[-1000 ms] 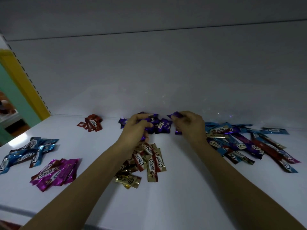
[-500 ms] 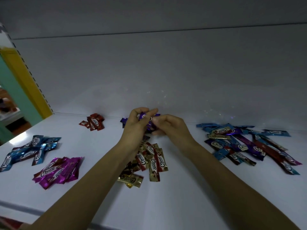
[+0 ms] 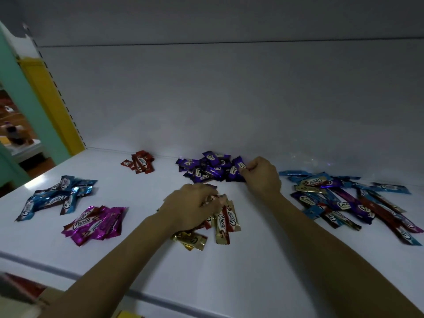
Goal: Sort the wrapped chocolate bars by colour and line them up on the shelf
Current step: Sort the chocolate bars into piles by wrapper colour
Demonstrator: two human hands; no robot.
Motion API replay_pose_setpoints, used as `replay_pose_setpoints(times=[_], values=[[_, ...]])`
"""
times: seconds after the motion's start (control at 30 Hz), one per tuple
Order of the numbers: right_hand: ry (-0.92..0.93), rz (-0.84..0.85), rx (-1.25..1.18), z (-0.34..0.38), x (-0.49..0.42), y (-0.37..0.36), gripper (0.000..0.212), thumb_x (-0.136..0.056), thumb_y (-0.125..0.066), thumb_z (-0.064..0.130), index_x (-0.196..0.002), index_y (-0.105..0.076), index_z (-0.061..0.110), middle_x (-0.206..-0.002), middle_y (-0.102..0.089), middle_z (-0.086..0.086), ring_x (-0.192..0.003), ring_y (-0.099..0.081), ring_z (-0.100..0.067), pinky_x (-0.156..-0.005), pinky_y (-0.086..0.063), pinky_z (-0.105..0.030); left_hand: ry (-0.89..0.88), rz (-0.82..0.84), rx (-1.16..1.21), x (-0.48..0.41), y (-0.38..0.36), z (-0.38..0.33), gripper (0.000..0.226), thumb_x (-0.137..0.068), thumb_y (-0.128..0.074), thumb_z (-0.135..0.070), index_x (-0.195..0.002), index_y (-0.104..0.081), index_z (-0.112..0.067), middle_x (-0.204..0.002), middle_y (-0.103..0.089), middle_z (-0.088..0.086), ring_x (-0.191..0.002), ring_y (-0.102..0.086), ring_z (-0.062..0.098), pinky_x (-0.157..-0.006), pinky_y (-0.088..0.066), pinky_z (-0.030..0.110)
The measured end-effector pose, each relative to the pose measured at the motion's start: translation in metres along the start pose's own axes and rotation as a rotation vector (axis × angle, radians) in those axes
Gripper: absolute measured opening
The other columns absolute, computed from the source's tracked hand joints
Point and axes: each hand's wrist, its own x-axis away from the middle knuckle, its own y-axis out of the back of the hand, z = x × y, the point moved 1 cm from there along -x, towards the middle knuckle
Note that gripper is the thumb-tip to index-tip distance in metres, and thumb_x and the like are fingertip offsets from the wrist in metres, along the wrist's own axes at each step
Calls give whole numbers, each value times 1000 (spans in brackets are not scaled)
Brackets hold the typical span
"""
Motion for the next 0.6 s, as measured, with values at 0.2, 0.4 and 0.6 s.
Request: replay_pose_setpoints(times=[0.2,0.4,0.6], values=[[195,-50,-26,11,19,3,13,-91,-59,32,-94,-57,19,-74,-56,9,-63,-50,-10,-51,-31,-24,-59,-44,-122,14,-10,0,78,-77,-14,-74,-131,-53,-32,-132,-54,-10,-113,-48,13,-93,-40,29],[332,203,-236,21,57,7,21,-93,-56,24,-79,-63,10,-73,-63,-3,-69,-59,-18,-66,-47,-29,-64,-267,217,22,2,5,58,-90,-28,-52,-126,-60,-20,-120,-63,-4,-105,-54,8,-93,-42,31],[312,450,-140,5,82,26,25,-94,-51,39,-115,-59,28,-106,-56,19,-104,-55,-6,-88,-45,-22,198,-197,255,28,6,31,58,-96,-19,-47,-131,-55,-18,-134,-56,2,-120,-48,16,-93,-28,22]])
